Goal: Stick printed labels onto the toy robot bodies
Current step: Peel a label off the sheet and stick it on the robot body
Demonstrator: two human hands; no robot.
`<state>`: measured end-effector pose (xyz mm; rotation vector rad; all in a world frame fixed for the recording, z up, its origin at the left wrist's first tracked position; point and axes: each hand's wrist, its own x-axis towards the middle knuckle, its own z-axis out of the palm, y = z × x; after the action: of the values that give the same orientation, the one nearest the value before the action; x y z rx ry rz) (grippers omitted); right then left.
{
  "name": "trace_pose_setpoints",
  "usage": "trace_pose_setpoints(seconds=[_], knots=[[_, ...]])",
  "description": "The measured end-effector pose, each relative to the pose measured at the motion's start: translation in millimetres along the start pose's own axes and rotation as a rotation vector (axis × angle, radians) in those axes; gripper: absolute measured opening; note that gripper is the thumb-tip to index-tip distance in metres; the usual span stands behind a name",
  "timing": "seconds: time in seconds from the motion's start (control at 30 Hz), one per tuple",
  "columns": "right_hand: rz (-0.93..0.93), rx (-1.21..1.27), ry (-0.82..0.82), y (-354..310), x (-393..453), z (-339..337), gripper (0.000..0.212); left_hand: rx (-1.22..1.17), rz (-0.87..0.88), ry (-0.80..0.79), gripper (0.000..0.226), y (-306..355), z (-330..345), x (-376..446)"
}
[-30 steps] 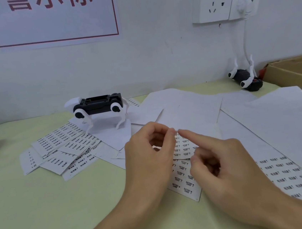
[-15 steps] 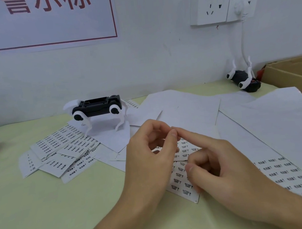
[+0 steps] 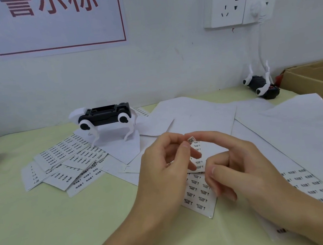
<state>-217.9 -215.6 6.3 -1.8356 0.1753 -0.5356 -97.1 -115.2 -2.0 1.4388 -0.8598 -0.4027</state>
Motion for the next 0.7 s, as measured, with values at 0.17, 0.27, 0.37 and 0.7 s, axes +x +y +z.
trace_pose_setpoints(seconds=[0.17,0.27,0.37,0.7], knots=[[0.016,-0.023,-0.009,-0.4,0.0,0.6,0.053,-0.017,-0.002,0.004,0.013,1.2,-0.8,0.3],[0.025,-0.026,-0.01,-0.7,0.6,0.9,0.053,-0.013,-0.005,0.013,0.015,1.0,-0.4,0.8],[0.046,-0.028,-0.007,-1.1,0.2,1.3,0.053,-0.012,-0.011,0.031,0.017,-0.1,-0.1,2.2],[0.129,-0.122,0.131,0.7,0.8,5.1,0.036,0.011,0.0,0.034,0.016,-0.9,1.2,2.9]])
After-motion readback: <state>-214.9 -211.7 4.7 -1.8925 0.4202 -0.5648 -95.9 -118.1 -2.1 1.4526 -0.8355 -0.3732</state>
